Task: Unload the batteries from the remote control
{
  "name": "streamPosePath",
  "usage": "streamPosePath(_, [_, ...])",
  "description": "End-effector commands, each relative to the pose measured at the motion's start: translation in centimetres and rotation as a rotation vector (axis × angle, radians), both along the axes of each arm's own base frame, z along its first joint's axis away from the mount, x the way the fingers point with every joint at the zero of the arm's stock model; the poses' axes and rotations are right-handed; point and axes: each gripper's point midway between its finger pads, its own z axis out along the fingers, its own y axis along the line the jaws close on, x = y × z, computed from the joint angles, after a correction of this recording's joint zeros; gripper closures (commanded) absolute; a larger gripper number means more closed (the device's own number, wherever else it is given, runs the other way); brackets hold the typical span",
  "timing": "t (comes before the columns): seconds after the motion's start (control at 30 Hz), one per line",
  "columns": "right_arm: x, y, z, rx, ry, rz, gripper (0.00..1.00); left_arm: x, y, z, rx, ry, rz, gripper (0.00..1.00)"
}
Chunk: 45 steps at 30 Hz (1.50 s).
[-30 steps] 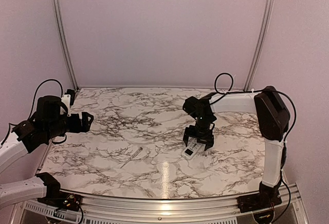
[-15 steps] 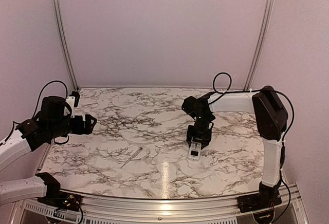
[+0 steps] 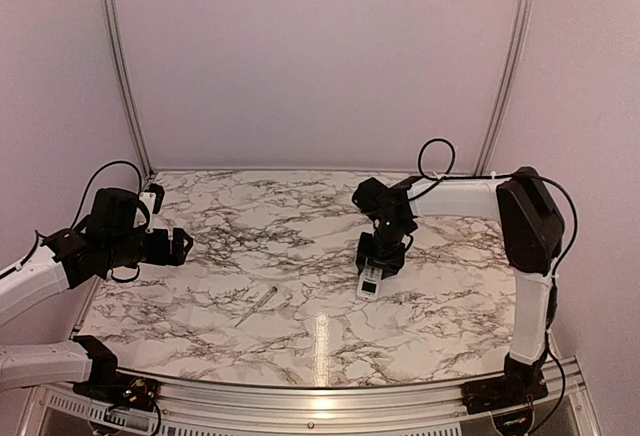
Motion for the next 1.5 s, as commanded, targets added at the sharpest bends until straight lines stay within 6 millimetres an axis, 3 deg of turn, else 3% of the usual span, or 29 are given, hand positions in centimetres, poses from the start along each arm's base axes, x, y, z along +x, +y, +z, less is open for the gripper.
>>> streamPosePath(0.0, [3.2,2.7,4.2,0.135,-0.189,0.01,0.75,0.0,-0.3,-0.3,0.003,0.017,-0.016,0.01])
streamPosePath(0.3, [5.6,5.0,8.4,0.264,-0.348,0.044,0.77,0.2,-0.6,-0.1,-0.001,0.02,-0.024,0.01])
streamPosePath(0.7, [7.7,7.2,16.1,0.451,-0.562,0.058,0.77,2.6,-0.8,5.4,-0.092,-0.089,0.062,0.01])
streamPosePath(1.07, [7.8,7.7,23.2,0.638,-0.741,0.041,0.78,4.1,-4.1,6.3,-0.284,0.01,0.053,0.01])
streamPosePath(1.47, [7.3,8.0,29.4,0.825,-0.906,0.041,0.76,4.1,-10.1,11.8,-0.613,-0.03,-0.189,0.01])
